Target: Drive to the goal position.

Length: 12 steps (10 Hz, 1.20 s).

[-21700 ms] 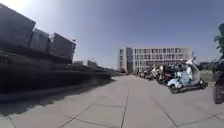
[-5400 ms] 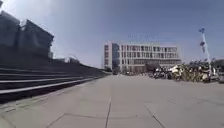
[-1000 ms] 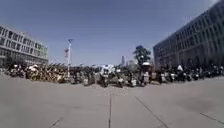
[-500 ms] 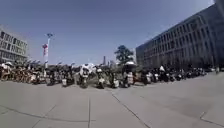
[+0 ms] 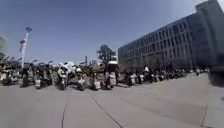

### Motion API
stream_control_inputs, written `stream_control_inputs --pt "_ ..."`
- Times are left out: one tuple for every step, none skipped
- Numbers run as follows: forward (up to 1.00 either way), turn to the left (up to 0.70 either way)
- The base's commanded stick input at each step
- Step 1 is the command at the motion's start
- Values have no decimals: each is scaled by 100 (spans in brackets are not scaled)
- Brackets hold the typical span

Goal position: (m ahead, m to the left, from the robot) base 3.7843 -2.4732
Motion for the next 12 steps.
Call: stream_control_inputs --pt "100 -37" --pt "100 -37" --pt "100 -37" --pt "100 -37" --pt "100 -37" --pt "100 -37" --pt "51 -19" --pt "0 0" --pt "0 0" --pt "0 0" --pt "0 0" --pt "0 0"
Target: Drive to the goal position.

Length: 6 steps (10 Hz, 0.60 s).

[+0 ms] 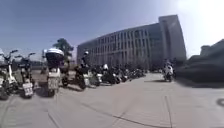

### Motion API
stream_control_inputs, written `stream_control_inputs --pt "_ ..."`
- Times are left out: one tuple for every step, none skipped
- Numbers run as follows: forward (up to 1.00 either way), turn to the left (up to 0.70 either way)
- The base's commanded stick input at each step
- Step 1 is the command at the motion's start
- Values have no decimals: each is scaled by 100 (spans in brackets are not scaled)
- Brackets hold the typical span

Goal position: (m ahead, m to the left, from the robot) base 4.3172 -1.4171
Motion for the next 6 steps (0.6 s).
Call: stream_control_inputs --pt "0 0" --pt "0 0" --pt "0 0" --pt "0 0" --pt "85 3" --pt "100 3"
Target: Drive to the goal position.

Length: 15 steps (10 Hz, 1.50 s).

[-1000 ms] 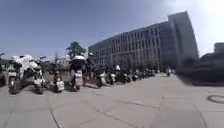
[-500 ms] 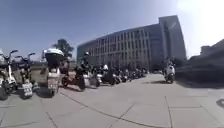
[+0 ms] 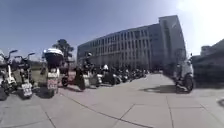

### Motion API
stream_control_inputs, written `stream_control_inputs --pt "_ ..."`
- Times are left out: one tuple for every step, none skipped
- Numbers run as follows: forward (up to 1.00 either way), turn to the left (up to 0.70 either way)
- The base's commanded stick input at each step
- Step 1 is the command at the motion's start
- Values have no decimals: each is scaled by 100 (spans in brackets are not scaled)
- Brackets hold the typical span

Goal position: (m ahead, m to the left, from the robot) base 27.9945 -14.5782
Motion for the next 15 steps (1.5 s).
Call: stream_control_inputs --pt "100 3" --pt "100 1" --pt "100 -24" --pt "100 -27" --pt "100 -7" --pt "100 -8" --pt "100 -32" --pt "100 -37" --pt "100 -37" --pt "100 -37" --pt "100 -37" --pt "100 -37" --pt "100 -37" --pt "100 -37" --pt "100 -37"
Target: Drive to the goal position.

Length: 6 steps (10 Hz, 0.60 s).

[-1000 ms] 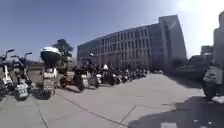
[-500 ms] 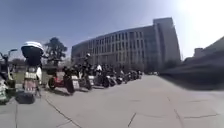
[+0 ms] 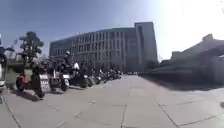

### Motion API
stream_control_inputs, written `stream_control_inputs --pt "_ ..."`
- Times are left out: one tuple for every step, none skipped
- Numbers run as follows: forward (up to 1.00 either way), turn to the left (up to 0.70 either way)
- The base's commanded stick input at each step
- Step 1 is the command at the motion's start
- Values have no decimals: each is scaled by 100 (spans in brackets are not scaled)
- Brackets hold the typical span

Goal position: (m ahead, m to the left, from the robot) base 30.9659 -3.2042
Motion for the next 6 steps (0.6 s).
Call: stream_control_inputs --pt "100 -28" --pt "100 -10" --pt "100 -3" --pt "100 -26" --pt "100 -19" --pt "100 3"
